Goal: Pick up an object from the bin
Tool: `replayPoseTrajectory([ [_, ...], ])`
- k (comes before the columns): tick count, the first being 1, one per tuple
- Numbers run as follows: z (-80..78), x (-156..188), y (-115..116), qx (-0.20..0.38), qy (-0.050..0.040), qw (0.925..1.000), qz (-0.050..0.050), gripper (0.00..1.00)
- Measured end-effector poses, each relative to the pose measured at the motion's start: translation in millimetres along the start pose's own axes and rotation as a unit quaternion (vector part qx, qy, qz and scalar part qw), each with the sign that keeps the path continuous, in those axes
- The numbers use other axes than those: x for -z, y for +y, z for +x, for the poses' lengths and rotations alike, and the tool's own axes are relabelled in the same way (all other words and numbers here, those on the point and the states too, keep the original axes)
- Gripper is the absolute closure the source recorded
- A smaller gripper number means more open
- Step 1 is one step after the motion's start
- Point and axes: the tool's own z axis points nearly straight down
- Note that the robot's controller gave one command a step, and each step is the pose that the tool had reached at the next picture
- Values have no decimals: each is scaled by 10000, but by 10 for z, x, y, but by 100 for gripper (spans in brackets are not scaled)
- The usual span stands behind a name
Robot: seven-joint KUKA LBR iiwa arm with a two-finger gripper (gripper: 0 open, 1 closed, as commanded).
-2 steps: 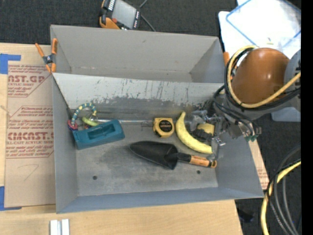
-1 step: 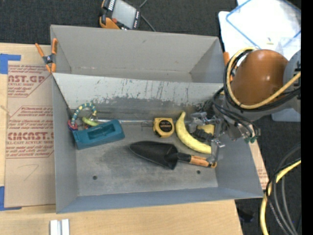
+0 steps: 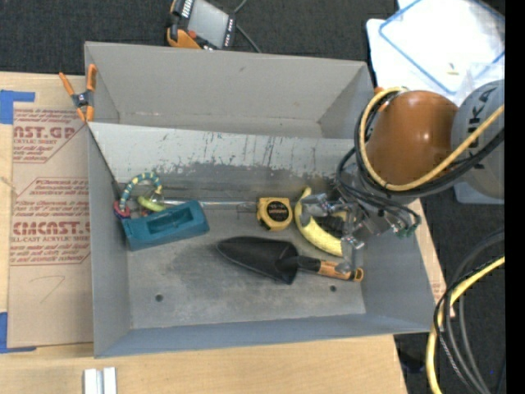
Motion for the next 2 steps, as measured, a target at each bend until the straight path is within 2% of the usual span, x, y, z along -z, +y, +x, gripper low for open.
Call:
replayPoseTrajectory([
  [1, 39, -170, -56, 207, 16, 9998, -17, 0],
  [2, 5, -217, -47, 305, 5, 9995, -7, 0],
])
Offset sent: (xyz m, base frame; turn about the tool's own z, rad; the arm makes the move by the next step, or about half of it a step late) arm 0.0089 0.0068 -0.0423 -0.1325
